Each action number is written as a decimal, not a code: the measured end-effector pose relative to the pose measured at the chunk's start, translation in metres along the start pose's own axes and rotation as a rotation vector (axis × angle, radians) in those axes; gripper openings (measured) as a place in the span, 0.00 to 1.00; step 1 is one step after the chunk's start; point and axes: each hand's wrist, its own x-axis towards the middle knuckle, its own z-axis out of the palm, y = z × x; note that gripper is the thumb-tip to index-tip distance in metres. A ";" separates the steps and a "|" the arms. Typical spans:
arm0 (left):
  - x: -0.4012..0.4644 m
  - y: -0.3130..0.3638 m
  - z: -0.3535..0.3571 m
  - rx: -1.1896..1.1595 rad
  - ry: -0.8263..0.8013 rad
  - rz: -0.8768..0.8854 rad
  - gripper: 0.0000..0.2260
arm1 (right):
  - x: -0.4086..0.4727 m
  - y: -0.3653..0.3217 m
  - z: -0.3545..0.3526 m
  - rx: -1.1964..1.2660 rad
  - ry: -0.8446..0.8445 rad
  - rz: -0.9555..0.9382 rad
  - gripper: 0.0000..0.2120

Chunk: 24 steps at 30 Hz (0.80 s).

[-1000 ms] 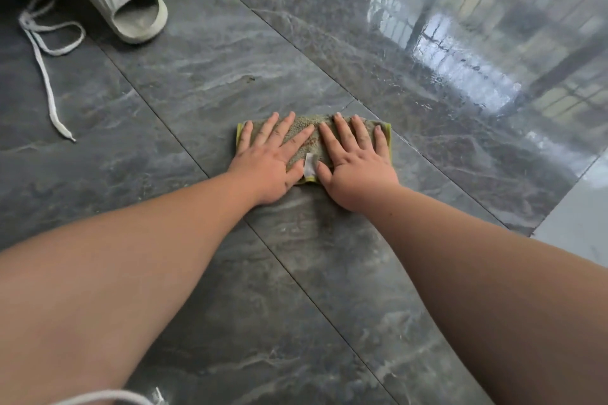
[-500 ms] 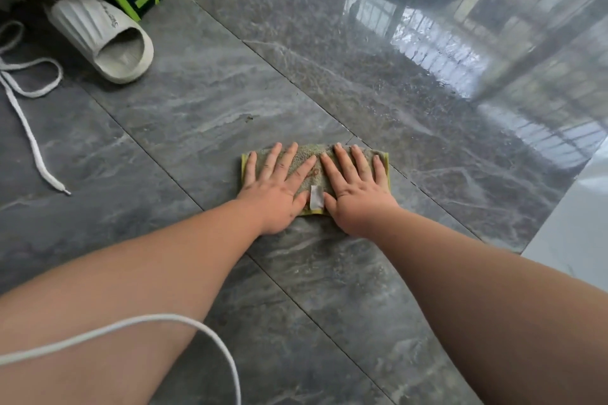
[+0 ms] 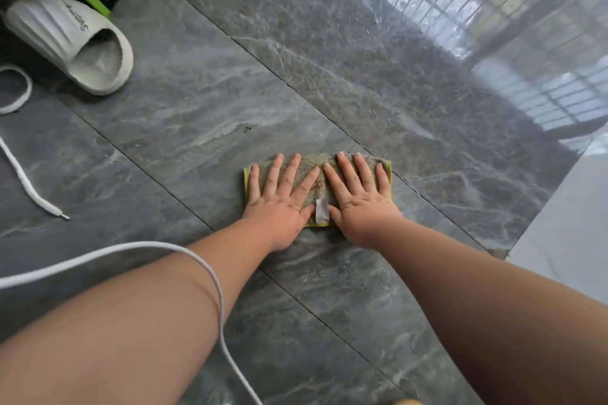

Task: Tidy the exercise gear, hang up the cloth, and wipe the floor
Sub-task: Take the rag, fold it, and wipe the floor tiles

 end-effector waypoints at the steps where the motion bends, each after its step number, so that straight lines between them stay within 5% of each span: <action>1: 0.000 0.000 -0.002 -0.004 -0.021 -0.001 0.28 | 0.000 0.000 -0.002 0.005 -0.017 -0.003 0.34; 13: 0.003 0.001 -0.010 0.002 -0.167 -0.011 0.30 | 0.003 0.004 -0.006 0.029 -0.085 -0.038 0.33; 24: 0.022 -0.009 -0.020 0.031 -0.009 0.061 0.30 | 0.019 0.006 -0.016 0.025 0.047 -0.004 0.33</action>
